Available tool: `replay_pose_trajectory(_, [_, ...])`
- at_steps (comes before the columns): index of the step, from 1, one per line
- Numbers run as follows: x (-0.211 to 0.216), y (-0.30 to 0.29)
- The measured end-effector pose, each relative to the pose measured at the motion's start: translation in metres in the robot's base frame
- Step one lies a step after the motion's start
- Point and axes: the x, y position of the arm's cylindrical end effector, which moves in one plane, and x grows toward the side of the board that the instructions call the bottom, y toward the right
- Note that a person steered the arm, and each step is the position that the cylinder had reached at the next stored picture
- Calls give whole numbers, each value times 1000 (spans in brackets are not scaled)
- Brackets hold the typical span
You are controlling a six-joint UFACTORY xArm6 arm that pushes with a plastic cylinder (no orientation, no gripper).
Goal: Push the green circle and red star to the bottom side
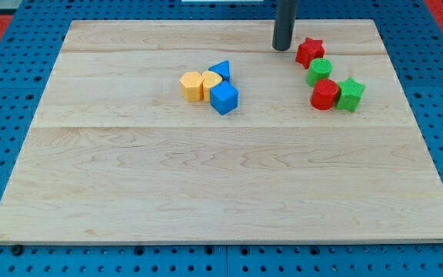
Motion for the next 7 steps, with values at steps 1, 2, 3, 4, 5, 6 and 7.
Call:
replay_pose_trajectory(1, [0,36])
replay_pose_trajectory(2, [0,62])
replay_pose_trajectory(3, [-8,65])
replay_pose_trajectory(4, [-15,81])
replay_pose_trajectory(5, [2,84])
replay_pose_trajectory(6, [20,84])
replay_pose_trajectory(7, [33,84])
